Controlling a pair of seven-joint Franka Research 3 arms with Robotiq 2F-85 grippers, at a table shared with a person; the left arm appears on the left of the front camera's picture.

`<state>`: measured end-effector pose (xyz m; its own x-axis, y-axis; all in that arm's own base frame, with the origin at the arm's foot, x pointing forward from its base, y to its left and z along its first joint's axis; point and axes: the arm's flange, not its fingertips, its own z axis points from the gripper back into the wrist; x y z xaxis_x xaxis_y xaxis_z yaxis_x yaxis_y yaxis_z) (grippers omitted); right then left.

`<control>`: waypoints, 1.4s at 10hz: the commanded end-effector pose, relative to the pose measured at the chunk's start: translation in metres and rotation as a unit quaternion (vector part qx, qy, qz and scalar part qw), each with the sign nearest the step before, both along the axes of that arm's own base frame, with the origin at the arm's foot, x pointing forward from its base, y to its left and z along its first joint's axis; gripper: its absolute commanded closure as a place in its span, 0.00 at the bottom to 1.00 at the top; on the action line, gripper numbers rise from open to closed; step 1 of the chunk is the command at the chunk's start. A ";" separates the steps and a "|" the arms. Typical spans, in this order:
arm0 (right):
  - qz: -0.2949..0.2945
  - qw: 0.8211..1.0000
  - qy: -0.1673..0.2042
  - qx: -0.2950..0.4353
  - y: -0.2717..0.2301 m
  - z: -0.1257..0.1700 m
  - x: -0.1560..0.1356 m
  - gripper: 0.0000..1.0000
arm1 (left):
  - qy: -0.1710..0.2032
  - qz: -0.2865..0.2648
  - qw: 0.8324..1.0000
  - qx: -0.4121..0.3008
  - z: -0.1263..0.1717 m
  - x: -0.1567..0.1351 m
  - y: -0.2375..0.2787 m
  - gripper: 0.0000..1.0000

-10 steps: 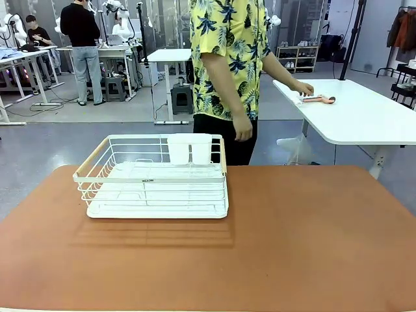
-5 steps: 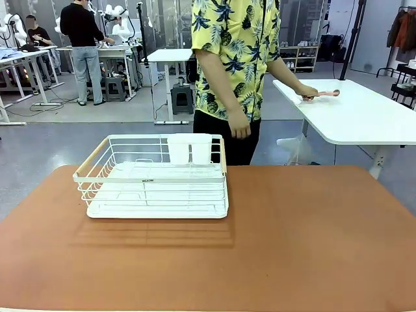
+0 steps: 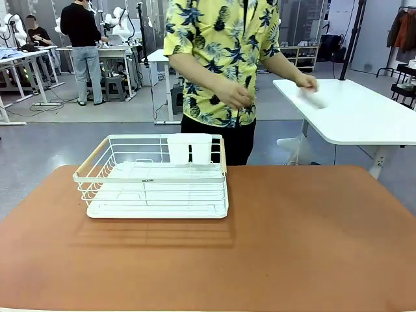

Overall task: Clean the table.
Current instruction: Pick up the Lint Roller when the human hands it over.

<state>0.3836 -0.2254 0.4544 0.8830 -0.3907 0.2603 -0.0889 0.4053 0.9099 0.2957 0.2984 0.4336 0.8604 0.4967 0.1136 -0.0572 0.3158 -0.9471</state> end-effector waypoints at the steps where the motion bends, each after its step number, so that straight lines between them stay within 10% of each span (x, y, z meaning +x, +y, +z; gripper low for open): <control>1: 0.000 1.000 -0.002 0.001 0.000 0.002 -0.001 0.00 | -0.005 0.002 1.000 -0.004 0.000 -0.003 0.000 0.00; 14: 0.000 1.000 -0.002 0.001 0.000 0.002 -0.001 0.00 | -0.005 0.002 1.000 -0.004 0.000 -0.003 0.000 0.00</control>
<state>0.3836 -0.2254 0.4544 0.8829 -0.3907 0.2603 -0.0888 0.4053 0.9099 0.2957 0.2984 0.4336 0.8604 0.4967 0.1136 -0.0573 0.3158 -0.9471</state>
